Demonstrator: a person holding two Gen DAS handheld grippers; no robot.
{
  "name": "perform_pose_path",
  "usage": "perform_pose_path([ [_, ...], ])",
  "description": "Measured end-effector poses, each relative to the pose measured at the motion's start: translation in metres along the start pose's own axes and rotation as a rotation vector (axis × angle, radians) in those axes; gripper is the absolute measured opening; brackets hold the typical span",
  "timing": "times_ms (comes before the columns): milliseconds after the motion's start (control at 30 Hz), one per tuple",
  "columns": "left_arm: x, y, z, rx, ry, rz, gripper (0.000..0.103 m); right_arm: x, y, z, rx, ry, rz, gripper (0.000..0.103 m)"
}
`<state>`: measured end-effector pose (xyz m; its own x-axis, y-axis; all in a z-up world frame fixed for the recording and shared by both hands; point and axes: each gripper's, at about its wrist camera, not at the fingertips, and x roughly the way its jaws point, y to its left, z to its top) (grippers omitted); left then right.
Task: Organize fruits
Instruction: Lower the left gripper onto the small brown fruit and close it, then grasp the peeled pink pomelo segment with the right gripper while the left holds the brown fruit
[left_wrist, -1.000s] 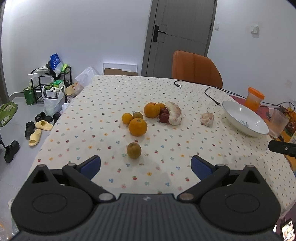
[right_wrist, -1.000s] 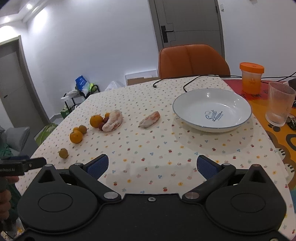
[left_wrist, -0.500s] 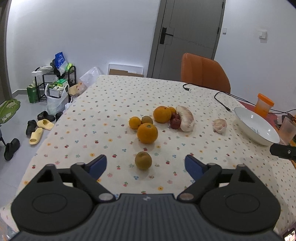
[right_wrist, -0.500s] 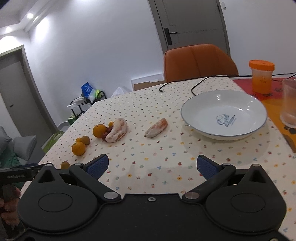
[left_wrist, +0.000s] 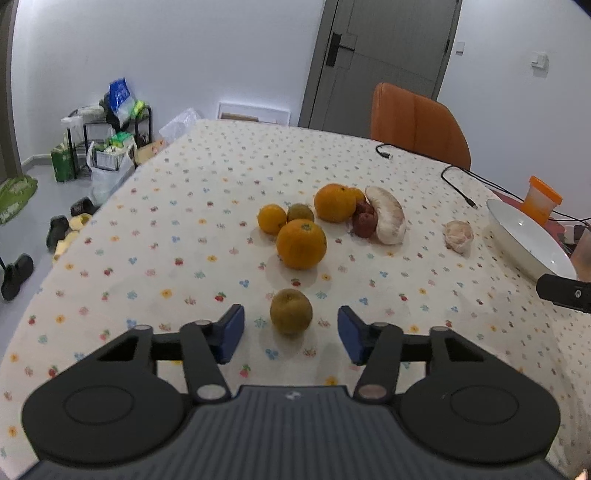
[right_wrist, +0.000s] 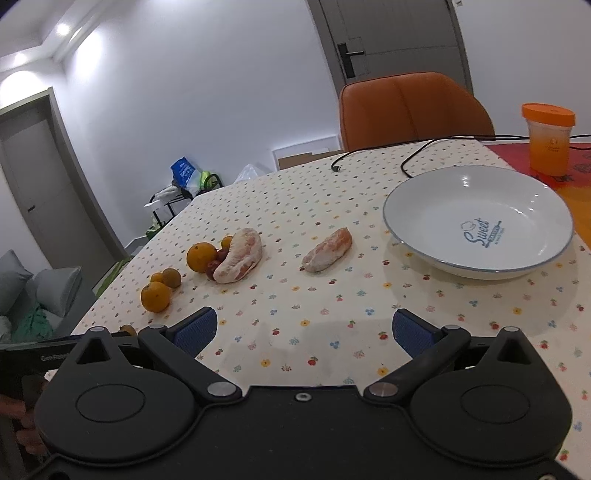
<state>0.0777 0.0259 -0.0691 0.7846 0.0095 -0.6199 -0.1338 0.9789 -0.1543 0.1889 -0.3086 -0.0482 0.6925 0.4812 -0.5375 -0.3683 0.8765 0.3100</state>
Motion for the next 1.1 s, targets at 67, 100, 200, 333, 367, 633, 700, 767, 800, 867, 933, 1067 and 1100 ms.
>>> perform_pose_path([
  [67, 0.003, 0.0, 0.001, 0.008, -0.003, 0.006, 0.039, 0.006, 0.002, 0.0, -0.009, 0.011, 0.002, 0.102],
  [100, 0.005, 0.0, 0.002, 0.009, -0.001, 0.007, 0.027, 0.009, 0.003, 0.001, -0.012, 0.014, 0.003, 0.102],
  [200, 0.008, 0.004, 0.009, -0.011, 0.014, -0.002, 0.024, 0.018, 0.005, 0.001, -0.017, 0.025, 0.009, 0.102],
  [333, 0.012, 0.008, 0.014, -0.018, 0.008, -0.004, 0.024, 0.031, 0.009, 0.004, -0.025, 0.039, 0.007, 0.101],
  [367, 0.013, 0.009, 0.016, -0.022, 0.007, -0.005, 0.024, 0.035, 0.01, 0.005, -0.028, 0.041, 0.01, 0.099],
  [633, 0.022, 0.017, 0.027, -0.036, -0.016, 0.019, 0.024, 0.06, 0.026, 0.018, -0.054, 0.05, 0.05, 0.085],
  [700, 0.025, 0.019, 0.029, -0.038, -0.019, 0.023, 0.024, 0.067, 0.03, 0.021, -0.056, 0.06, 0.06, 0.083],
  [767, 0.028, 0.022, 0.031, -0.041, -0.026, 0.034, 0.024, 0.073, 0.032, 0.024, -0.053, 0.066, 0.068, 0.082],
  [800, 0.03, 0.023, 0.032, -0.046, -0.028, 0.036, 0.024, 0.076, 0.034, 0.025, -0.055, 0.067, 0.071, 0.082],
  [867, 0.033, 0.027, 0.034, -0.057, -0.03, 0.04, 0.024, 0.082, 0.036, 0.027, -0.059, 0.071, 0.075, 0.082],
  [933, 0.036, 0.029, 0.036, -0.063, -0.028, 0.042, 0.024, 0.089, 0.038, 0.028, -0.059, 0.081, 0.081, 0.08],
  [1067, 0.043, 0.033, 0.041, -0.065, -0.028, 0.038, 0.024, 0.104, 0.041, 0.029, -0.057, 0.101, 0.093, 0.076],
  [1100, 0.044, 0.034, 0.042, -0.067, -0.03, 0.036, 0.024, 0.108, 0.042, 0.03, -0.055, 0.105, 0.094, 0.074],
])
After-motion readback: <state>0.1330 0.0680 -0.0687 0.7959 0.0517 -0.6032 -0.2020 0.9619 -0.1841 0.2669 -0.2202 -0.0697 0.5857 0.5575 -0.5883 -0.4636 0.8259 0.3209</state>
